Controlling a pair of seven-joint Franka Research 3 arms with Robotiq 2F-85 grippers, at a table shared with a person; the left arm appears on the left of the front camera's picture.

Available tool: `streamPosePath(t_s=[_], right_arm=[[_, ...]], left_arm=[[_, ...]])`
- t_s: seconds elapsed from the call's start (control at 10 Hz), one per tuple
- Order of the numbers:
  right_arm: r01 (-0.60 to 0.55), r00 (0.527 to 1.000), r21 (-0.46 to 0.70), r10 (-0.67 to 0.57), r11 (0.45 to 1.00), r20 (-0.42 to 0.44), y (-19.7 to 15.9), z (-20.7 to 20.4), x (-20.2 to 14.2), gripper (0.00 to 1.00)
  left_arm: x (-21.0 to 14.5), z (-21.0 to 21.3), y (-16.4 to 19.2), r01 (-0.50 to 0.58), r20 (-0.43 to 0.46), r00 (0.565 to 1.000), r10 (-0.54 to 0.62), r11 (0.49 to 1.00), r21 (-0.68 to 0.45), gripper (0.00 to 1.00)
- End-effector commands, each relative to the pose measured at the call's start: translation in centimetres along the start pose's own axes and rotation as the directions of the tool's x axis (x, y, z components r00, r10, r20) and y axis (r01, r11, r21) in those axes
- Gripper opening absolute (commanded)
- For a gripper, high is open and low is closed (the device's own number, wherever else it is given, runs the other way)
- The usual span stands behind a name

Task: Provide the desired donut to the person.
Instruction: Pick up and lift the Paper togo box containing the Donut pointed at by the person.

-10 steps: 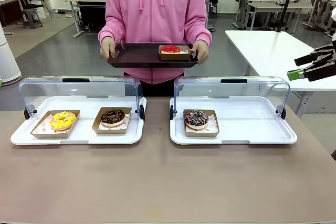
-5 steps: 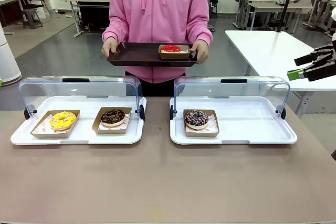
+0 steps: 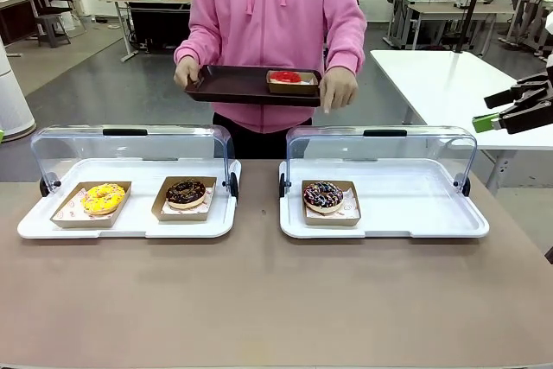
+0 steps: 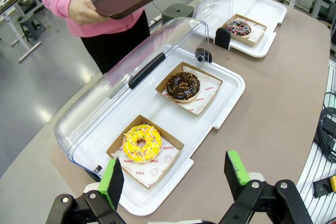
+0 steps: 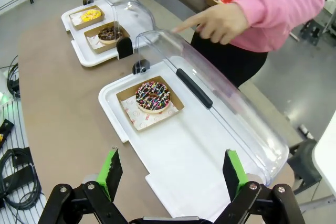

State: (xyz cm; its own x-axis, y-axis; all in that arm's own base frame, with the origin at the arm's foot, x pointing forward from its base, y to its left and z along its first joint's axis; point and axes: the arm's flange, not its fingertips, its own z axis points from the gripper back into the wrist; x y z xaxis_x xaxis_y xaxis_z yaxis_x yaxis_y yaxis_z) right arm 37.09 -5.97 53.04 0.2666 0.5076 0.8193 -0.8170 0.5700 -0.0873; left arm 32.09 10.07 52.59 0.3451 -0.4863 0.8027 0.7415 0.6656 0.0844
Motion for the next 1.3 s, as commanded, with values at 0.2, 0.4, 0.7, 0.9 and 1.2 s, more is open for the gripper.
streamPosePath(t_s=[0.2, 0.4, 0.7, 0.9, 1.2], right_arm=[[-0.002, 1.000, 0.004, 0.002, 1.000, 0.012, 0.03, -0.10, 0.07, 1.00], [-0.002, 1.000, 0.004, 0.002, 1.000, 0.012, 0.03, -0.10, 0.07, 1.00], [-0.002, 1.000, 0.004, 0.002, 1.000, 0.012, 0.03, -0.10, 0.07, 1.00], [-0.002, 1.000, 0.004, 0.002, 1.000, 0.012, 0.03, -0.10, 0.07, 1.00], [-0.002, 1.000, 0.004, 0.002, 1.000, 0.012, 0.03, -0.10, 0.07, 1.00]], left_arm=[[0.01, 0.03, 0.06, -0.006, 0.009, 1.000, 0.006, 1.000, -0.005, 1.00], [0.01, 0.03, 0.06, -0.006, 0.009, 1.000, 0.006, 1.000, -0.005, 1.00], [0.01, 0.03, 0.06, -0.006, 0.009, 1.000, 0.006, 1.000, -0.005, 1.00], [0.01, 0.03, 0.06, -0.006, 0.009, 1.000, 0.006, 1.000, -0.005, 1.00], [0.01, 0.03, 0.06, -0.006, 0.009, 1.000, 0.006, 1.000, -0.005, 1.00]])
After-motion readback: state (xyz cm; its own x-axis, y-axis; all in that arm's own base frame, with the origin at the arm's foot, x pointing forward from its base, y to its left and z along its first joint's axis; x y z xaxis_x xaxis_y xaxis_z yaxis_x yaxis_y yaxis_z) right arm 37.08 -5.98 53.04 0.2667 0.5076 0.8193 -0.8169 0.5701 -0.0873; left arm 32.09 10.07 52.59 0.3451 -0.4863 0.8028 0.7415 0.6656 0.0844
